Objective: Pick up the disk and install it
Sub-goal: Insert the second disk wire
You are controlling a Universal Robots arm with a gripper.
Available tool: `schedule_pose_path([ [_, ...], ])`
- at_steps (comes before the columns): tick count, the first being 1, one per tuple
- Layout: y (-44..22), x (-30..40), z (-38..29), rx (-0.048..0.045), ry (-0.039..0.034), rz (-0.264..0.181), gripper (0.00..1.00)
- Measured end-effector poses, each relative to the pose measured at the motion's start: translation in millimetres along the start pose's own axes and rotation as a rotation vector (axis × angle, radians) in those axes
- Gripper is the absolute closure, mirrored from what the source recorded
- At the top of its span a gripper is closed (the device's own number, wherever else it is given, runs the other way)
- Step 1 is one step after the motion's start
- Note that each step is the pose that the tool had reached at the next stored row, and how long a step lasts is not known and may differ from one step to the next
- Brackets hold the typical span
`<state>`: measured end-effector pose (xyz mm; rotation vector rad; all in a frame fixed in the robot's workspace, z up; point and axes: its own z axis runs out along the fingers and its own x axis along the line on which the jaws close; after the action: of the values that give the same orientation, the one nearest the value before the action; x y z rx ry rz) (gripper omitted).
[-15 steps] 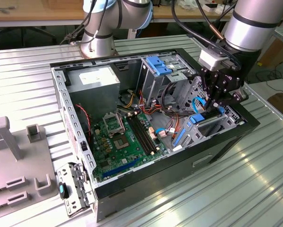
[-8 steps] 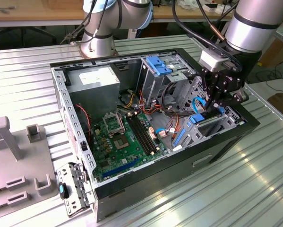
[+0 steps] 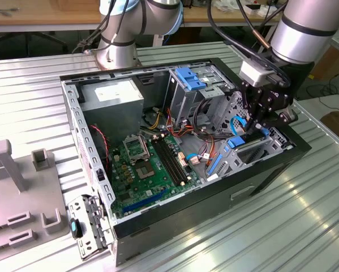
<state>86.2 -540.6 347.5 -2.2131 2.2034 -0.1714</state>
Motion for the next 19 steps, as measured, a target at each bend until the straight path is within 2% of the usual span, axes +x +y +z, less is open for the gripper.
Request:
schedule_pose_path([
  [3, 0.0, 0.7, 0.0, 0.0, -0.001, 0.0, 0.84],
  [10, 0.0, 1.7, 0.4, 0.0, -0.0089, 0.001, 0.84],
  [15, 0.0, 2.3, 0.3, 0.0, -0.009, 0.001, 0.84],
  [16, 0.0, 2.8, 0.4, 0.0, -0.011, 0.001, 0.84],
  [17, 0.3, 4.2, 2.7, 0.0, -0.0257, 0.002, 0.84],
  [18, 0.5, 6.4, 5.7, 0.0, -0.0372, 0.003, 0.84],
  [19, 0.5, 6.4, 5.7, 0.0001, -0.0373, 0.003, 0.84],
])
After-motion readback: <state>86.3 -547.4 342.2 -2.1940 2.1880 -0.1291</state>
